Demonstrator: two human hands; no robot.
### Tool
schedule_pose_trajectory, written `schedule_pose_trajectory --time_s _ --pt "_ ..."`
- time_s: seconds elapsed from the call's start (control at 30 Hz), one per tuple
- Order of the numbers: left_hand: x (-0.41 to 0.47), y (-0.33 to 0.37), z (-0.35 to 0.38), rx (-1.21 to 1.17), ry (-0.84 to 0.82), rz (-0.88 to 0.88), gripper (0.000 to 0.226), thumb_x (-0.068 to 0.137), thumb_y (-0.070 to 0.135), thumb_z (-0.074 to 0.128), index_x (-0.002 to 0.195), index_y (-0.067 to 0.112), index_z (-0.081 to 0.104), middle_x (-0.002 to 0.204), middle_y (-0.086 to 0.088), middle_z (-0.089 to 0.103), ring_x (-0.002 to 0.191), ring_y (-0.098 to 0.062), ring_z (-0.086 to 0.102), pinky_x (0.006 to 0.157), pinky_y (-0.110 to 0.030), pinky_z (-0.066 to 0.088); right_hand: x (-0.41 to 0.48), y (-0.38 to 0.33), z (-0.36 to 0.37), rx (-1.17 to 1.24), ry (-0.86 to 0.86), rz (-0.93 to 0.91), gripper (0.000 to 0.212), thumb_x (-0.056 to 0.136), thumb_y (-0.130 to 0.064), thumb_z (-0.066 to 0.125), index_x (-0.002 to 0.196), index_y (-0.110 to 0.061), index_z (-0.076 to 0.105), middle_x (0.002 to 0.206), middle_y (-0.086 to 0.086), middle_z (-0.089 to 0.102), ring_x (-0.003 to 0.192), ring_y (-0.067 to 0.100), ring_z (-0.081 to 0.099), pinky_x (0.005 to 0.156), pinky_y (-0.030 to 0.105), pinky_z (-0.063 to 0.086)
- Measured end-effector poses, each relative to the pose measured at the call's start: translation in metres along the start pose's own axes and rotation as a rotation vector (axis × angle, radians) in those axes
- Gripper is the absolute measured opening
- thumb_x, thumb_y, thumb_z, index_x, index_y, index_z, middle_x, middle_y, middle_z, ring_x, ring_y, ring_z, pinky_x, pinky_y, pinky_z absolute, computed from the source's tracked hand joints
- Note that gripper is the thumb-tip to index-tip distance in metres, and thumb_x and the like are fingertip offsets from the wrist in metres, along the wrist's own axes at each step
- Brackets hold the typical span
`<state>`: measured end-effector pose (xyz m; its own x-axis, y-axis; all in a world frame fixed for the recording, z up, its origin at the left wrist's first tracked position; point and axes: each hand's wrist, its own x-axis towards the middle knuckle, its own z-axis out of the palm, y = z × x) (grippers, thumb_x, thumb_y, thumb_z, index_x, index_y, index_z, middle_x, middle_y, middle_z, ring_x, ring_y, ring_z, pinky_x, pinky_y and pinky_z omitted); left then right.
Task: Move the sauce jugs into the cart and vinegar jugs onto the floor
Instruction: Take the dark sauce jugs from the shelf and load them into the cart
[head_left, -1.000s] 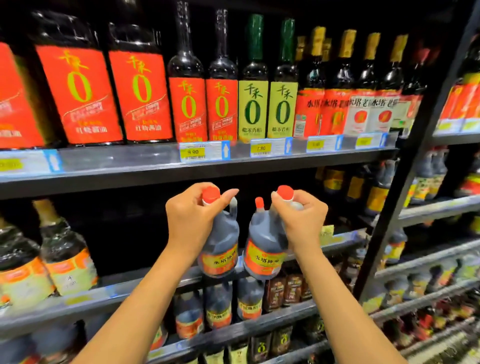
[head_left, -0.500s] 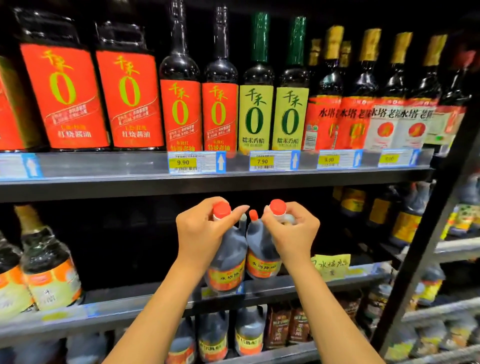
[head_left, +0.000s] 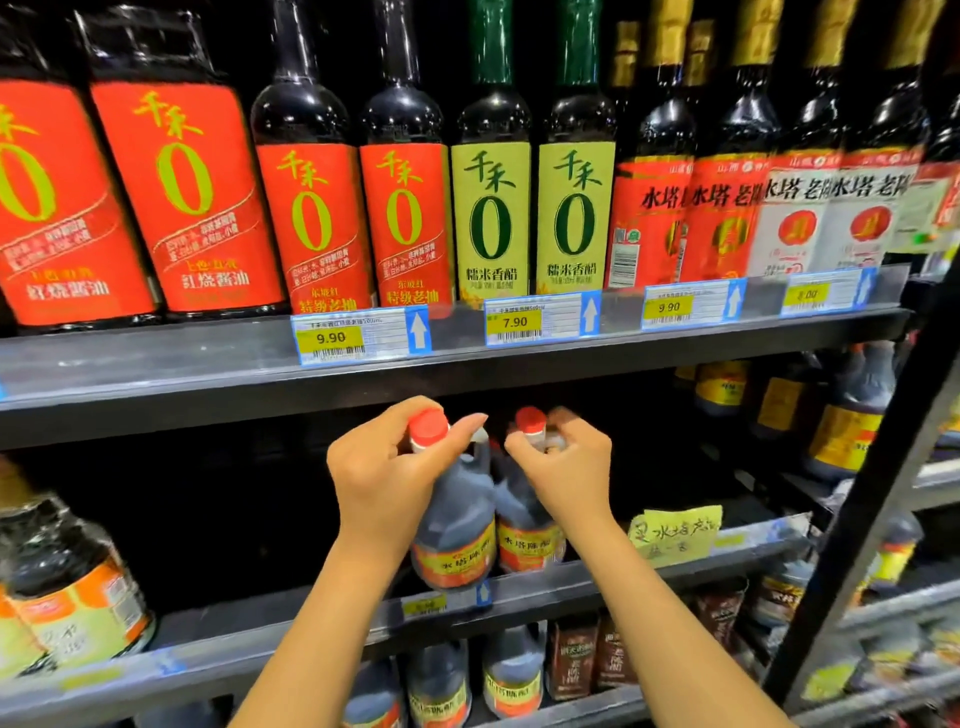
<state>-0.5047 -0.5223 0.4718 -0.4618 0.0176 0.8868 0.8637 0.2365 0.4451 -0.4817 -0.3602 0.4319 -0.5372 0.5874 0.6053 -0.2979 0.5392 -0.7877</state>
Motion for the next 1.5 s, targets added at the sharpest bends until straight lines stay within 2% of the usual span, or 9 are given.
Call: schedule_pose_trajectory --time_s 0.13,0.23,0.37,0.53,0.83,1.03,1.13,1.23,1.5 --pt "0.002 0.001 -0.013 0.013 0.042 -0.020 0.048 0.079 0.058 0.061 0.062 0.014 0.060 0.053 0.005 0.050 0.052 -0.016 0.045 0.052 -0.031 0.041 -0.016 0.002 -0.010 -0.439 -0.119 -0.035 0.059 0.075 -0.064 0.056 0.102 -0.011 0.053 0.116 0.010 0.047 0.119 0.025 0.035 0.101 0.044 0.033" --pt "0.004 -0.001 -0.015 0.120 0.019 0.053 0.053 0.082 0.060 0.057 0.060 0.012 0.061 0.050 0.002 0.051 0.050 -0.017 0.046 0.051 -0.027 0.039 -0.046 -0.002 -0.013 -0.349 -0.036 -0.276 0.078 0.072 -0.068 0.059 0.127 -0.015 0.042 0.135 0.011 0.036 0.129 0.020 0.029 0.106 0.034 0.026" --pt "-0.001 -0.013 -0.016 0.158 0.019 0.036 0.053 0.083 0.060 0.057 0.063 0.011 0.062 0.051 0.002 0.053 0.049 -0.016 0.047 0.052 -0.026 0.040 -0.083 -0.011 0.007 -0.101 -0.487 -0.076 0.097 0.064 -0.061 0.074 0.141 -0.032 0.024 0.143 -0.016 0.027 0.131 -0.005 0.027 0.106 0.016 0.031" --pt "-0.004 -0.021 -0.019 0.121 0.015 0.054 0.049 0.082 0.055 0.063 0.067 0.009 0.066 0.058 0.004 0.058 0.054 -0.013 0.052 0.055 -0.025 0.045 -0.085 -0.003 0.054 -0.030 -0.593 0.095 0.078 0.050 -0.055 0.082 0.116 -0.042 0.042 0.115 -0.024 0.056 0.106 -0.010 0.054 0.086 0.016 0.050" --pt "-0.005 -0.036 -0.022 0.005 -0.095 -0.039 0.047 0.068 0.054 0.071 0.083 0.010 0.069 0.075 0.008 0.066 0.073 -0.004 0.061 0.068 -0.008 0.045 -0.073 0.007 0.079 -0.245 -0.562 0.158 0.065 0.050 -0.056 0.077 0.104 -0.027 0.055 0.079 -0.021 0.057 0.061 -0.018 0.046 0.051 -0.004 0.034" --pt "-0.011 -0.070 -0.017 0.096 -0.231 -0.285 0.043 0.069 0.059 0.070 0.080 0.018 0.060 0.058 -0.004 0.058 0.054 -0.007 0.046 0.057 -0.025 0.048 -0.080 0.013 0.086 -0.298 -0.640 0.258 0.040 0.057 -0.045 0.079 0.087 -0.020 0.066 0.080 -0.008 0.068 0.078 0.004 0.065 0.060 0.014 0.045" --pt "-0.007 -0.075 -0.011 -0.008 -0.264 -0.422 0.035 0.073 0.024 0.079 0.103 0.021 0.061 0.087 0.010 0.062 0.083 -0.006 0.059 0.069 -0.001 0.042 -0.075 0.013 0.090 -0.284 -0.658 0.319 0.065 0.053 -0.055 0.079 0.103 -0.018 0.064 0.093 -0.005 0.070 0.090 0.009 0.065 0.069 0.021 0.049" --pt "-0.009 -0.079 -0.011 0.029 -0.313 -0.459 0.035 0.073 0.023 0.079 0.102 0.024 0.060 0.088 0.010 0.063 0.083 -0.006 0.061 0.075 -0.013 0.050 -0.077 0.014 0.085 -0.315 -0.699 0.333 0.084 0.050 -0.059 0.081 0.116 -0.014 0.057 0.109 -0.002 0.067 0.103 0.014 0.063 0.078 0.023 0.051" --pt "-0.075 -0.083 -0.037 -0.040 -0.294 -0.606 0.093 0.054 0.038 0.090 0.133 0.026 0.041 0.119 0.009 0.056 0.106 -0.006 0.057 0.085 -0.025 0.048 -0.110 0.023 0.021 -0.256 0.197 0.052 0.078 0.067 -0.038 0.082 0.128 -0.011 0.041 0.125 0.005 0.040 0.118 0.020 0.037 0.099 0.031 0.038"
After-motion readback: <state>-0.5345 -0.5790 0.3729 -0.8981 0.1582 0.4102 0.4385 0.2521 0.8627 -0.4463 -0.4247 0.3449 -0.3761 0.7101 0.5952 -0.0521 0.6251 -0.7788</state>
